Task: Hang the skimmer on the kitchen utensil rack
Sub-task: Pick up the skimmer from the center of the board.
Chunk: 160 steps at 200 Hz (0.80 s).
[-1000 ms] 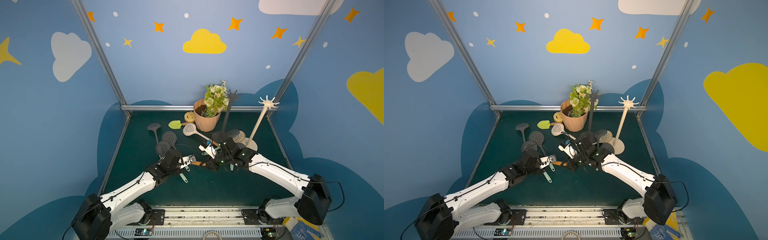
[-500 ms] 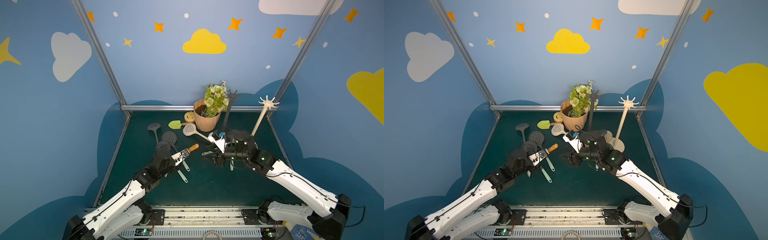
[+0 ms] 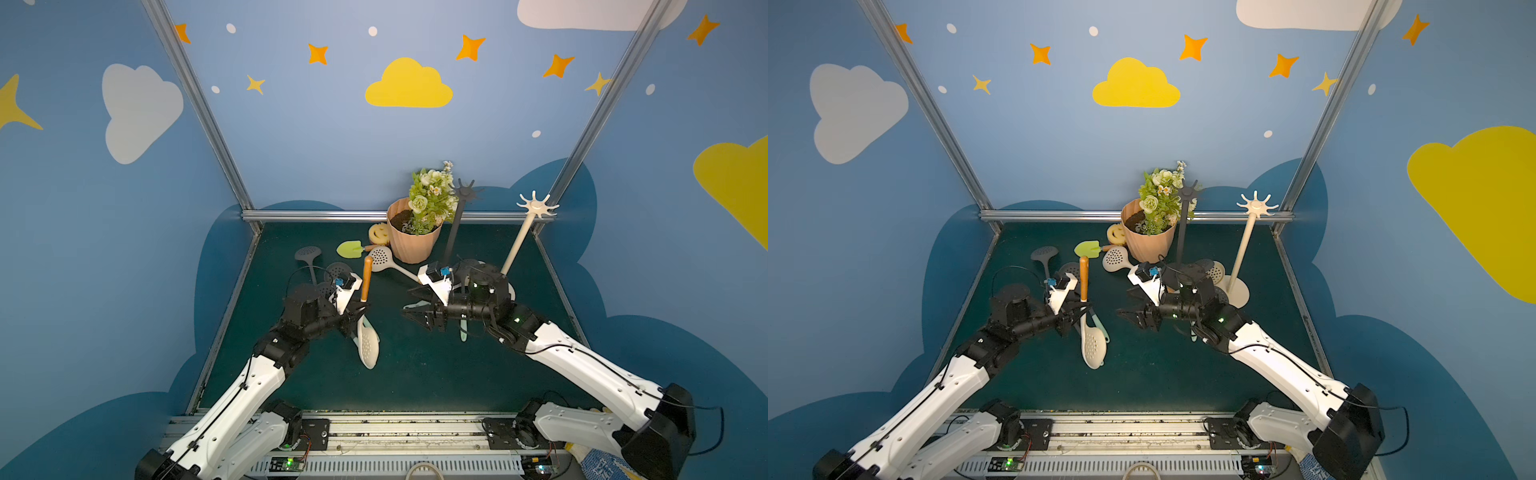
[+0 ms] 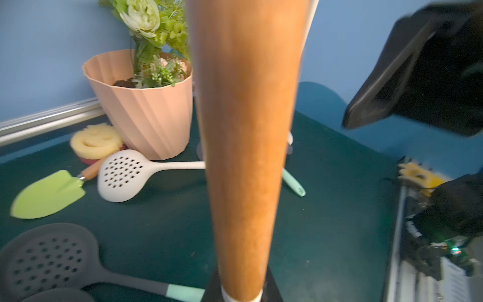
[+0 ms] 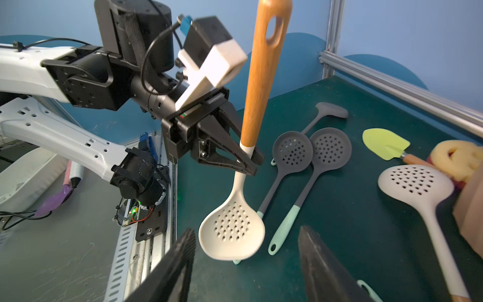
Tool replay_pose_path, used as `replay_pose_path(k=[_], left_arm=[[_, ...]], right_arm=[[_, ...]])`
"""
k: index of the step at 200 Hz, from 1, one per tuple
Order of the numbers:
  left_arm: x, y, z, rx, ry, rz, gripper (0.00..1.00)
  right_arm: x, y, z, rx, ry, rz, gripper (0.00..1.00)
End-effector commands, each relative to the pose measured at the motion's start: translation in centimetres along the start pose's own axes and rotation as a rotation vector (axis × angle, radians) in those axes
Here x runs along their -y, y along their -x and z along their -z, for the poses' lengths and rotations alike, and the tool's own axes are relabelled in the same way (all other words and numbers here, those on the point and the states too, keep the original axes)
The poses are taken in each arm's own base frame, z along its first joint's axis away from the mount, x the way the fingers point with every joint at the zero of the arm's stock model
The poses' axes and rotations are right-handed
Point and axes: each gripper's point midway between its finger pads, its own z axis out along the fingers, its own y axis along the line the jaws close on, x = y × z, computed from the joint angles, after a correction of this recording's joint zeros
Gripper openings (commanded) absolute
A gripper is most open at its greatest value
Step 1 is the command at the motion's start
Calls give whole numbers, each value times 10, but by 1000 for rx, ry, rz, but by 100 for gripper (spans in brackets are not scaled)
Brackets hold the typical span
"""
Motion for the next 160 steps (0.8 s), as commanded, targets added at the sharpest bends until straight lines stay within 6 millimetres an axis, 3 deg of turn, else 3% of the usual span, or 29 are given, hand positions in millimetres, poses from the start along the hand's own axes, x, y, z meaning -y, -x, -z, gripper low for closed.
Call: replay_pose_path(k=[1, 66, 160], left_arm=[[26, 33, 4, 89, -165, 66, 13], [47, 42, 8, 110, -303, 109, 13], [62, 39, 0, 94, -352, 97, 13]], right_arm=[[-6, -1, -7, 51, 63, 3, 62], [-10, -25, -39, 5, 157, -11, 62], [-27, -27, -77, 22, 313, -41, 59]])
